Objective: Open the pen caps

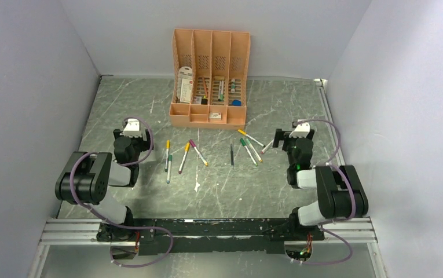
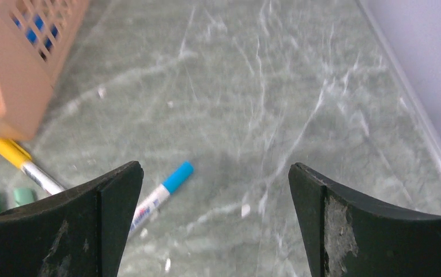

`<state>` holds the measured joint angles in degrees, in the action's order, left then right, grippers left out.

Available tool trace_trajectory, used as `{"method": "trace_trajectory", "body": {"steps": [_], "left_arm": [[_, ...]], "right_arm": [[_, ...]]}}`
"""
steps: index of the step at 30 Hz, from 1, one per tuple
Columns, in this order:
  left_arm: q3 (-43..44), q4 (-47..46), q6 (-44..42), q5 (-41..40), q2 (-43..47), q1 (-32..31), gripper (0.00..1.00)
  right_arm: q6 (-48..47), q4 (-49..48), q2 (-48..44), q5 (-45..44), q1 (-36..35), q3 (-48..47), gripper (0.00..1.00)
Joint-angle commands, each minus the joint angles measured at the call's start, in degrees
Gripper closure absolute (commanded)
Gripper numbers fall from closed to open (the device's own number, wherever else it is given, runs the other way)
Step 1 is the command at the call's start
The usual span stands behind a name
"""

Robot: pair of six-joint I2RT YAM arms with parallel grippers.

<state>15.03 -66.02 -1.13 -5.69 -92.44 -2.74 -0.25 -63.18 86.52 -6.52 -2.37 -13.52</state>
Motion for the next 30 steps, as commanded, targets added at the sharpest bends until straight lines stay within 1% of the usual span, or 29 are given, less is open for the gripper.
{"method": "trace_trajectory", "body": {"steps": [1,4,6,9,12,15,19,21,23,25,27,28,30], "left_arm": [[1.3,4.1,-1.6,2.1,4.6,-0.4,0.00],[4.4,9.9,-1.4,2.4,5.3,-0.7,0.00],[6.9,15.1,0.7,-0.4,5.6,-0.6,0.00],[10.6,23.4,4.5,-2.0,5.6,-0.6,0.00],[13.4,28.6,7.0,-0.7,6.3,-0.6,0.00],[13.9,31.7,7.3,-0.2,9.2,-1.3,0.00],[12.2,31.5,9.2,-0.7,13.9,-2.3,0.00],[13.1,33.3,10.1,-0.6,16.0,-3.2,0.01],[15.1,35.3,12.5,0.5,17.5,-4.5,0.00],[18.7,38.4,15.7,5.0,18.3,-5.4,0.00],[23.4,41.7,19.0,10.3,17.8,-5.7,0.00],[25.6,43.3,20.0,13.3,17.4,-5.8,0.01],[30.5,49.8,21.7,17.0,17.0,-6.1,0.01]], "right_arm": [[2.3,20.4,-8.4,2.9,-0.3,-8.1,0.00],[9.0,36.4,-9.3,4.5,-0.2,-17.6,0.00],[10.4,42.6,-8.7,8.9,-0.2,-21.6,0.00],[12.1,44.9,-10.1,14.5,-0.2,-22.5,0.00],[14.1,45.3,-13.4,17.6,-0.2,-21.7,0.00],[10.7,49.6,-13.5,24.5,-0.2,-24.7,0.00],[11.0,53.3,-12.6,27.4,-0.3,-27.7,0.00],[11.6,53.2,-13.4,31.8,-0.3,-27.5,0.00],[12.8,50.7,-15.0,36.6,-0.2,-26.0,0.00],[16.8,47.6,-16.6,37.4,-0.2,-23.5,0.00],[20.0,46.5,-18.0,37.1,0.3,-22.0,0.00],[20.6,45.5,-18.6,39.6,0.3,-21.4,0.00],[24.3,42.8,-19.0,42.0,0.4,-20.0,0.00]]}}
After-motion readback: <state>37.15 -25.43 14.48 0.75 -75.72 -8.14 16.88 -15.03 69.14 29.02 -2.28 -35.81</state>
